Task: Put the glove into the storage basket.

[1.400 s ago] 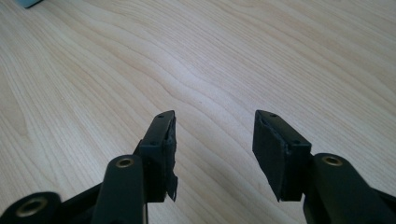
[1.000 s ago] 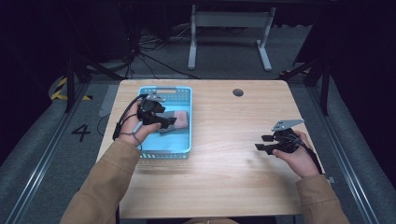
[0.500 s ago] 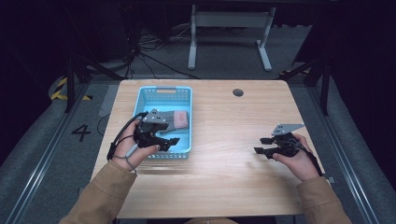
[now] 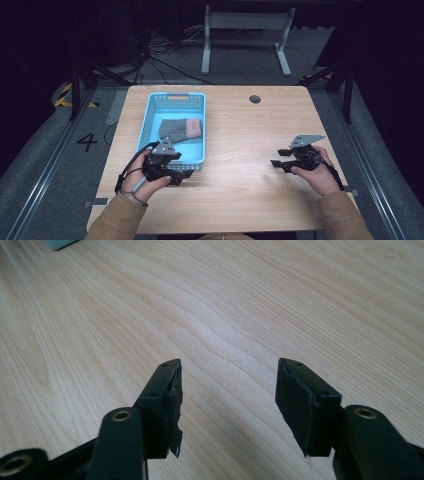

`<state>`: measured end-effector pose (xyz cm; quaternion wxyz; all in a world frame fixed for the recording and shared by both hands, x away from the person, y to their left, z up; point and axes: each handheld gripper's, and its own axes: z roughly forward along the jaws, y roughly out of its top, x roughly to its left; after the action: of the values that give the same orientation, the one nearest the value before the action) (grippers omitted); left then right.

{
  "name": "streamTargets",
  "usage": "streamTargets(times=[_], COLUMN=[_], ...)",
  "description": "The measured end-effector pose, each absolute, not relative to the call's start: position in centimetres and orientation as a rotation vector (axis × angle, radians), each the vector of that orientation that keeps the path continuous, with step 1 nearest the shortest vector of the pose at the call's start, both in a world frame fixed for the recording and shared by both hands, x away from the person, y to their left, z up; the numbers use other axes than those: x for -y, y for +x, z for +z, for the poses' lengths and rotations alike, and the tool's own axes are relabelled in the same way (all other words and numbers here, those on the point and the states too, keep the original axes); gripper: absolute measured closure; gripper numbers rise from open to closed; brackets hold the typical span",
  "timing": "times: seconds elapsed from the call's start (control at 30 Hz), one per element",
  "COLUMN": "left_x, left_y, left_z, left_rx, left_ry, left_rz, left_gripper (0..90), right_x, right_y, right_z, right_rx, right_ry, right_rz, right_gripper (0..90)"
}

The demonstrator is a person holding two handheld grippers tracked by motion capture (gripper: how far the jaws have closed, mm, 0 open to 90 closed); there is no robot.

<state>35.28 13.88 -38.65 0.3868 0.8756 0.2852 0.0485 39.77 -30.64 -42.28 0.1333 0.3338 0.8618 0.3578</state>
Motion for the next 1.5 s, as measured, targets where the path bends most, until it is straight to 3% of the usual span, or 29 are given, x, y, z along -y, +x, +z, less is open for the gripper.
streamTargets(times=[0.37,0.7,1.5], left_x=[-13.1,-12.9,-11.9], left_y=[34.4,33.8,33.7], left_z=[-42.4,-44.3,-46.6], left_rx=[-0.710,-0.691,-0.722], left_ry=[2.300,2.306,2.290], left_rz=[0.080,0.123,0.167], left_gripper=[27.6,26.3,27.1], right_x=[30.6,30.5,29.1], right_y=[39.8,39.9,39.9], right_z=[-43.0,-43.5,-45.3], right_rx=[-2.509,-2.511,-2.503], right_ry=[0.956,0.951,0.886], right_rz=[1.039,1.046,1.038], right_gripper=[45.1,45.3,45.1])
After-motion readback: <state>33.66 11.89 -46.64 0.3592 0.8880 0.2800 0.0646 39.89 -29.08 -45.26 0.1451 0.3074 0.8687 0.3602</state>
